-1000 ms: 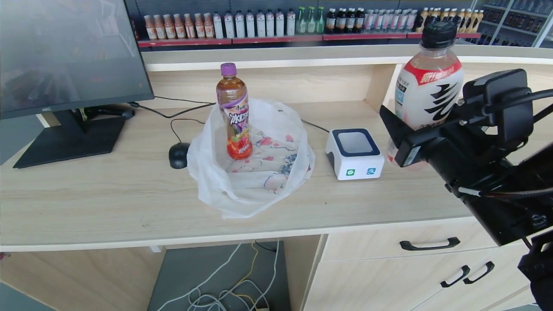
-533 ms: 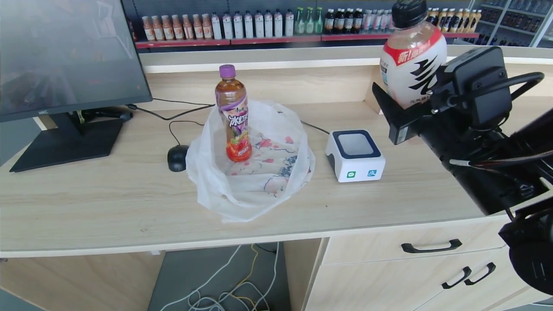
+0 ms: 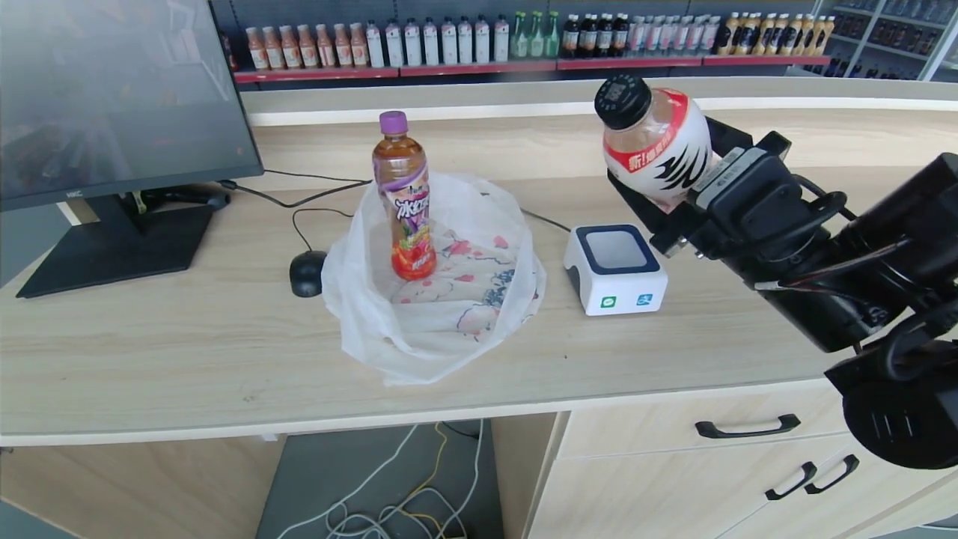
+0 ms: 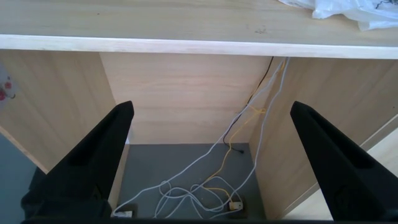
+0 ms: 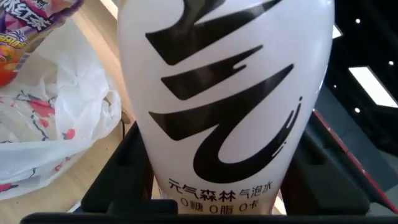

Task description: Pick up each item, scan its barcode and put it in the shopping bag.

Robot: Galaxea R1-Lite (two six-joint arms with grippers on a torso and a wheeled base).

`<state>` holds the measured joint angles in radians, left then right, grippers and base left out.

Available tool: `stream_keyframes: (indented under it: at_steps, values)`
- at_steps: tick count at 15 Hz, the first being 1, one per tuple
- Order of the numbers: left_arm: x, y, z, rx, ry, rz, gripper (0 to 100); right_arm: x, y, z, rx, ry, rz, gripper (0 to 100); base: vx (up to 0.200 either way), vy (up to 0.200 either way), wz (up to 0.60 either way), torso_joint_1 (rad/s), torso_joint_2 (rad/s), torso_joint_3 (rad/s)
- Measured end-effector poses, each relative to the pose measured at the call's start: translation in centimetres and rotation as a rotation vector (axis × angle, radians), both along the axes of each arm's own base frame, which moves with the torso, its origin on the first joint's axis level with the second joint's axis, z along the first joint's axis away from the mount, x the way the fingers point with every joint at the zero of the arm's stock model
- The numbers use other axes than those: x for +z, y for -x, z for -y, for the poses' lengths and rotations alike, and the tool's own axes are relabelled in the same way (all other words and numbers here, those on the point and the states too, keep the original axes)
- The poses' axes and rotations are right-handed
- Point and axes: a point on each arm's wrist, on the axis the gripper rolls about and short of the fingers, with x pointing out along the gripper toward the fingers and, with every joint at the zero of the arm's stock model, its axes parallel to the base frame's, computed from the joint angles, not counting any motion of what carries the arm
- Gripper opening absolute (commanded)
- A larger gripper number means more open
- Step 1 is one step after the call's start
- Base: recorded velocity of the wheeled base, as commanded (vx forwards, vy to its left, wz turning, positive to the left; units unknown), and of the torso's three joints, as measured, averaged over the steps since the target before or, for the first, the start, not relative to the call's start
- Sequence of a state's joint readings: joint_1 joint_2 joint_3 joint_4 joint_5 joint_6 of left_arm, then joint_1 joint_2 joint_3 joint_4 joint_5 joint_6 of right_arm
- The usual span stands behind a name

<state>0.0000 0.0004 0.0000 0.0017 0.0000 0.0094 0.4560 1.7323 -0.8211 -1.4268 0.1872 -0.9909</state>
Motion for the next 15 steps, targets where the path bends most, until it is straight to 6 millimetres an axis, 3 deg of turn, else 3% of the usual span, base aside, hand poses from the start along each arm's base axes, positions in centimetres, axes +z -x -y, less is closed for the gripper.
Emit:
stream_keyframes:
  at_steps: [3, 7, 15]
  values:
    - [0.0, 0.0, 0.0, 0.0, 0.0, 0.0, 100, 0.0, -1.5, 0.0, 0.013, 0.08, 0.069, 0, 0.0, 0.0, 0.0, 0.0, 0.0, 0.0]
    - [0.0, 0.0, 0.0, 0.0, 0.0, 0.0, 100, -2.2, -3.2, -0.3, 0.087, 0.198, 0.075, 0, 0.0, 0.0, 0.0, 0.0, 0.0, 0.0]
    - [0.0, 0.0, 0.0, 0.0, 0.0, 0.0, 100, -3.6, -6.0, -0.3, 0.136, 0.272, 0.038, 0, 0.0, 0.0, 0.0, 0.0, 0.0, 0.0]
